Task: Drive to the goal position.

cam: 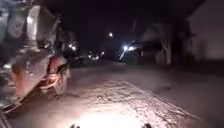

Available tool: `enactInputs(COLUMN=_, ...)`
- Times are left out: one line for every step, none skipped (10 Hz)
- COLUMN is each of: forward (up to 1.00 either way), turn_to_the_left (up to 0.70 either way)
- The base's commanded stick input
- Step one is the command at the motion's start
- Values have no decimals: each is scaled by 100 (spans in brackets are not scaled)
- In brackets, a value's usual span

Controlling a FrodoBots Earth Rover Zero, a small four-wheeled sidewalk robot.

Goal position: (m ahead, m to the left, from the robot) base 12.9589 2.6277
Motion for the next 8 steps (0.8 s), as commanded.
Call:
enactInputs(forward=70, turn_to_the_left=0)
enactInputs(forward=70, turn_to_the_left=0)
enactInputs(forward=70, turn_to_the_left=0)
enactInputs(forward=70, turn_to_the_left=0)
enactInputs(forward=70, turn_to_the_left=0)
enactInputs(forward=70, turn_to_the_left=0)
enactInputs(forward=70, turn_to_the_left=0)
enactInputs(forward=70, turn_to_the_left=0)
